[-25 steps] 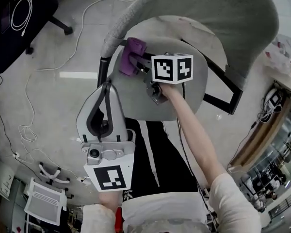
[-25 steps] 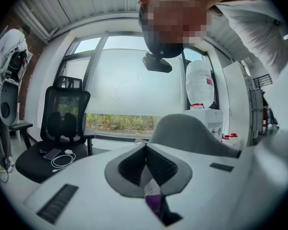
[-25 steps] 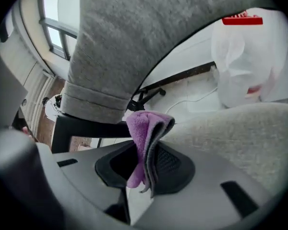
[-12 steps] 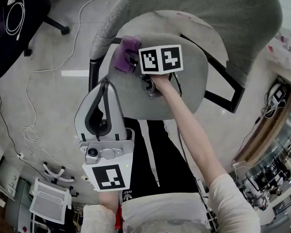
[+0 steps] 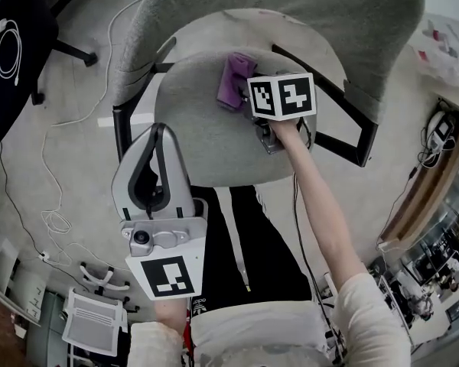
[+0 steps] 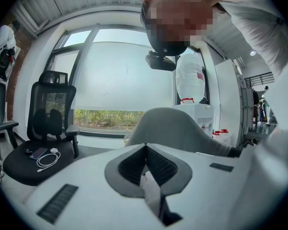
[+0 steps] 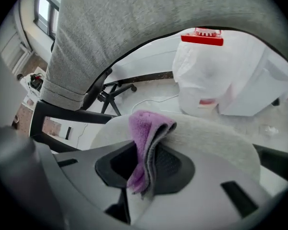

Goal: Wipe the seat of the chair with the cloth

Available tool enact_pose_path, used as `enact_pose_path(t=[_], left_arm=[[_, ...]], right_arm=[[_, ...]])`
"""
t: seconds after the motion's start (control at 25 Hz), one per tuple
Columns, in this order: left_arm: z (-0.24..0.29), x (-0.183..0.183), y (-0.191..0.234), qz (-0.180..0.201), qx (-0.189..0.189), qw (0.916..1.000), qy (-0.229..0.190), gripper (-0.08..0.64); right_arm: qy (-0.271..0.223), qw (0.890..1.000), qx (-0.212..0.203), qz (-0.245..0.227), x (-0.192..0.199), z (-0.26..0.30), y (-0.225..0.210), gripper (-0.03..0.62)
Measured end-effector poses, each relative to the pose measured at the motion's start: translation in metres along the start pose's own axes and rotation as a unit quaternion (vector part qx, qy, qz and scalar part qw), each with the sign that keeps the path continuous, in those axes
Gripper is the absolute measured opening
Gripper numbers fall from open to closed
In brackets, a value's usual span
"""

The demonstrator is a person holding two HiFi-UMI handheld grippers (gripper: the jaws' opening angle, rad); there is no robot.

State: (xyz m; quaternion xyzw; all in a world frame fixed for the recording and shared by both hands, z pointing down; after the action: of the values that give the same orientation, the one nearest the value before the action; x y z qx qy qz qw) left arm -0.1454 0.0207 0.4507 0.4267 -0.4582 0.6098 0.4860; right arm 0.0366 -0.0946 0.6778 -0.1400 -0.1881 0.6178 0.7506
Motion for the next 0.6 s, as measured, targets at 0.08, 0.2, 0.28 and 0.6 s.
enact_pose_path(t=[0.08,0.2,0.28,0.6], left_arm=[[0.002,-0.001,-0.004,0.005,0.008,1.0000,0.000,0.012],[0.006,-0.001,-0.008,0.011,0.015,0.9998,0.004,0.012],[0.007,-0.001,-0.009,0.011,0.017,0.9998,0.006,0.012],[0.010,-0.001,-0.020,0.013,0.032,0.9994,0.006,0.012]], right_arm=[[-0.004,1.000,0.014,0.005,0.000,-0.010,-0.018,0.092],[-0.008,0.999,0.037,0.016,-0.001,-0.026,-0.045,0.092],[-0.013,0.998,0.055,0.026,-0.001,-0.037,-0.065,0.092],[-0.037,0.987,0.152,0.038,0.002,-0.073,-0.115,0.091]])
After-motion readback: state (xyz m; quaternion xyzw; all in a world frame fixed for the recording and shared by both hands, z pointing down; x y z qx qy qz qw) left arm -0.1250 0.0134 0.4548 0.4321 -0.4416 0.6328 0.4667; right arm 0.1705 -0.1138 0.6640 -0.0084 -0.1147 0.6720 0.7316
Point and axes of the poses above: the fingertips, and each gripper's own axes: z forward along the fingers, y to its left, x out of its underside, the point moved 8 cm from there along -z, backward along the fingers, and after that the axes turned 12 degrees about z, right-handed, at the moved point
